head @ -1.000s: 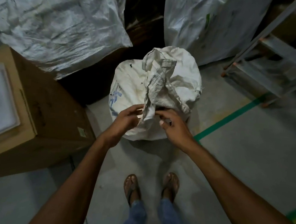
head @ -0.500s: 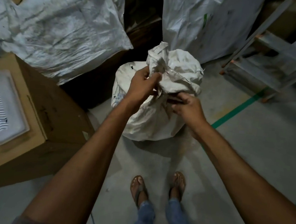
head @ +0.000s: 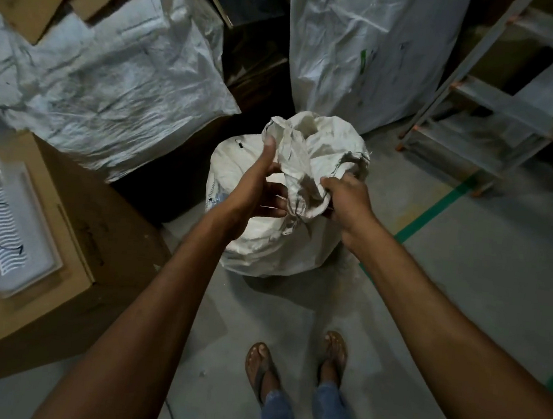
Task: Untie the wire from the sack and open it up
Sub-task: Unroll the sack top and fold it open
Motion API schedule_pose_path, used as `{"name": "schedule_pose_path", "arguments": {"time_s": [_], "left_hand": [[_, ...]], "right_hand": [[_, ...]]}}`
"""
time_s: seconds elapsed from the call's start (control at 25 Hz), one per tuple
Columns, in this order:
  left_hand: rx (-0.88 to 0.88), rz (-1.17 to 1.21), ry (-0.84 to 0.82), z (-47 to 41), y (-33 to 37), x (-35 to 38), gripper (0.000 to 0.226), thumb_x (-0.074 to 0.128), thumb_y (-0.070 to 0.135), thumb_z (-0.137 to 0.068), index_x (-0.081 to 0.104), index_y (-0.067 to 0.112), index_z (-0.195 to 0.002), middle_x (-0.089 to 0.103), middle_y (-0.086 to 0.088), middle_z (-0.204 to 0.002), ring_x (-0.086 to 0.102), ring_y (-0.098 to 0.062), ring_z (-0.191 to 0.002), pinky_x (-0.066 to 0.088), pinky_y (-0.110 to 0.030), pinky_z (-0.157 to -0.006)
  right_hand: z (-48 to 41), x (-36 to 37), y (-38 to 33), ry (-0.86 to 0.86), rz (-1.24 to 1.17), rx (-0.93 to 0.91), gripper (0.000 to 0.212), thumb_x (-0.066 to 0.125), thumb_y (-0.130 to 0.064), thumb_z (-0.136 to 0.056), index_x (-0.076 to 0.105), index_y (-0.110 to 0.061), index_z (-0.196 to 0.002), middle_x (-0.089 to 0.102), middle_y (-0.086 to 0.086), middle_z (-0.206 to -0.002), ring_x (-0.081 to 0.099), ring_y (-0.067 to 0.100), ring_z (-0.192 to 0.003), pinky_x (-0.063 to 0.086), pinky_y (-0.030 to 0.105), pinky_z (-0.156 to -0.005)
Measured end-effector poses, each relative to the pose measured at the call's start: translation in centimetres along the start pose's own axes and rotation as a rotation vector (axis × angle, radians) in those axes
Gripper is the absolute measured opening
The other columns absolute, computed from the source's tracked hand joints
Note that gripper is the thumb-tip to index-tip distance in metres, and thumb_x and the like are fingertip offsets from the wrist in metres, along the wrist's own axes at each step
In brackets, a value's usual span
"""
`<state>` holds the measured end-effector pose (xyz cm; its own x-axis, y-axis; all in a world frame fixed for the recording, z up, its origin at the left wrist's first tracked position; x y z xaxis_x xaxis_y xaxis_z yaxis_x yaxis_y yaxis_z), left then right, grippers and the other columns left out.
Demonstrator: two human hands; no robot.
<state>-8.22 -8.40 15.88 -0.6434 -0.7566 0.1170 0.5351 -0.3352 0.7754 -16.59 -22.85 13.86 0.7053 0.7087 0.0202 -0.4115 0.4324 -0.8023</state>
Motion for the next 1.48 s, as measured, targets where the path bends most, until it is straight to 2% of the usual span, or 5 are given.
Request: {"name": "schedule_pose_path", "arguments": {"time_s": [0.2,0.68,1.0,1.2,1.48], "left_hand": [[0.032,-0.085,0.082,0.1,1.8,0.3,0.018,0.064,0.02,-0.093,0.069,0.009,-0.106,0.07,-0.006,-0.086,0.065,-0.018,-0.071,0.058,-0.027,-0.068],[0.217,-0.225,0.241,1.8,0.6,2.1,0.048,0.056,0.01,-0.078,0.063,0.021,-0.124,0.073,-0.004,-0.097,0.068,-0.025,-0.084,0.059,-0.047,-0.078],[0.164,-0.051,0.32,0.9,0.7,1.2,0.01,0.055,0.007,-0.095,0.065,0.008,-0.098,0.068,-0.016,-0.09,0.065,-0.028,-0.081,0.057,-0.046,-0.078],[0.063,-0.026,0.347,0.9,1.2,0.5,0.061,0.05,-0.01,-0.088,0.032,0.027,-0.133,0.053,-0.009,-0.103,0.058,-0.017,-0.085,0.056,-0.032,-0.07],[0.058,-1.07,0.426,-0.1,0.0,-4.1,0.049,0.064,0.012,-0.09,0.058,0.028,-0.136,0.021,-0.009,-0.155,0.033,-0.036,-0.142,0.035,-0.05,-0.116]], "right_hand": [[1.7,0.7,-0.8,0.001,0.217,-0.179,0.011,0.063,-0.009,-0.097,0.071,-0.004,-0.093,0.076,0.011,-0.089,0.068,0.016,-0.078,0.057,0.034,-0.07],[4.6,-1.3,-1.6,0.39,0.511,-0.176,0.075,0.071,-0.02,-0.08,0.042,-0.021,-0.149,0.034,0.003,-0.156,0.031,0.029,-0.143,0.034,0.044,-0.117],[2.7,-0.5,-0.9,-0.027,0.87,-0.212,0.03,0.052,-0.02,-0.097,0.076,-0.027,-0.113,0.075,-0.004,-0.116,0.068,0.02,-0.108,0.055,0.042,-0.096],[3.0,0.6,-1.1,-0.286,0.911,-0.305,0.042,0.06,-0.017,-0.096,0.063,-0.028,-0.136,0.07,-0.007,-0.126,0.067,0.011,-0.105,0.054,0.038,-0.097],[1.9,1.5,1.0,-0.49,0.915,-0.263,0.048,0.04,-0.023,-0.094,0.069,-0.031,-0.13,0.064,-0.005,-0.141,0.057,0.016,-0.13,0.043,0.041,-0.112]]}}
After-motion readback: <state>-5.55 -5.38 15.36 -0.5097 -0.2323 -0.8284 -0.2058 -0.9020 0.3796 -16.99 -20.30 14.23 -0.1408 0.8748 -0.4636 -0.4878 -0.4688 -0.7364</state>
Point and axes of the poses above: each hand's wrist, its own z-axis away from the middle knuckle, its own x-axis out of the palm, y = z × x, the point moved 6 cm from there along -z, towards the middle knuckle
